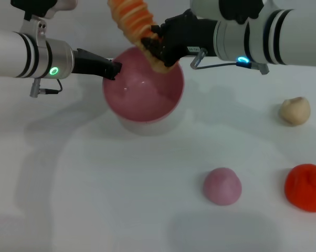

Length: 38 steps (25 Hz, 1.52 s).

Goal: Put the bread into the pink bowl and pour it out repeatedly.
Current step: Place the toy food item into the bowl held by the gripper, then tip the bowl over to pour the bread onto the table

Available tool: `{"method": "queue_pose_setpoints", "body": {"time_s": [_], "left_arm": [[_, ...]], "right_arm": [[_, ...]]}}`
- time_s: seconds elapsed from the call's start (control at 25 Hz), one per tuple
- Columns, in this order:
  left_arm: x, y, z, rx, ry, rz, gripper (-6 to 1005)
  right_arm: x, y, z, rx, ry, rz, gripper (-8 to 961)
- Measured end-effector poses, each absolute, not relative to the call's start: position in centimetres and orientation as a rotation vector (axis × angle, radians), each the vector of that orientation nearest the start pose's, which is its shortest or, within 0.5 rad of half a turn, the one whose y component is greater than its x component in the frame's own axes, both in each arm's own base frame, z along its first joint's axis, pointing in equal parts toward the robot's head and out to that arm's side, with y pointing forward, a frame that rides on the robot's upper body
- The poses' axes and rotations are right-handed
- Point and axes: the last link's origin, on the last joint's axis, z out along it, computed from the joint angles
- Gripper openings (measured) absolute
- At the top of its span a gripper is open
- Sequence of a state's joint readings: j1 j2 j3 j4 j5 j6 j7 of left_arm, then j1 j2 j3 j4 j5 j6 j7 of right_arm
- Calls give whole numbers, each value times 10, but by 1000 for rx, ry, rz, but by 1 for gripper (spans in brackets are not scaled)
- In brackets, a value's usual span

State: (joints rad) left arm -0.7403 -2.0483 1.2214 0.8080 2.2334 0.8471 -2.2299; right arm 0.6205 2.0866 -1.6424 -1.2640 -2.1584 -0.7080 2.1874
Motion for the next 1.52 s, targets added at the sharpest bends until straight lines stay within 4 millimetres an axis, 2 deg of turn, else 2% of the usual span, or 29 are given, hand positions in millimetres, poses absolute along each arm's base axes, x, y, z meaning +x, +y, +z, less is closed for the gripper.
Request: {"method": "queue_pose_setpoints", "body": {"time_s": [0.32, 0.48, 0.76, 1.0, 1.36, 1.52], "left_arm": [[-200, 445, -15, -2369, -854, -126, 47], [-203, 444, -15, -2367, -859, -121, 47], [-207, 442, -17, -2364, -872, -114, 47], [-207, 441, -18, -2370, -871, -110, 47], [-204, 442, -20, -2372, -860, -110, 47], [-201, 443, -21, -2375, -848, -111, 47]], "right_arm": [[79, 400, -50, -2524, 153, 270, 385], [74, 399, -48, -2496, 119, 300, 500], [62, 401, -39, -2404, 51, 377, 540], [54, 412, -28, -2224, -3, 481, 540], [62, 415, -27, -1890, 5, 569, 540], [74, 420, -15, -1760, 98, 673, 540]]}}
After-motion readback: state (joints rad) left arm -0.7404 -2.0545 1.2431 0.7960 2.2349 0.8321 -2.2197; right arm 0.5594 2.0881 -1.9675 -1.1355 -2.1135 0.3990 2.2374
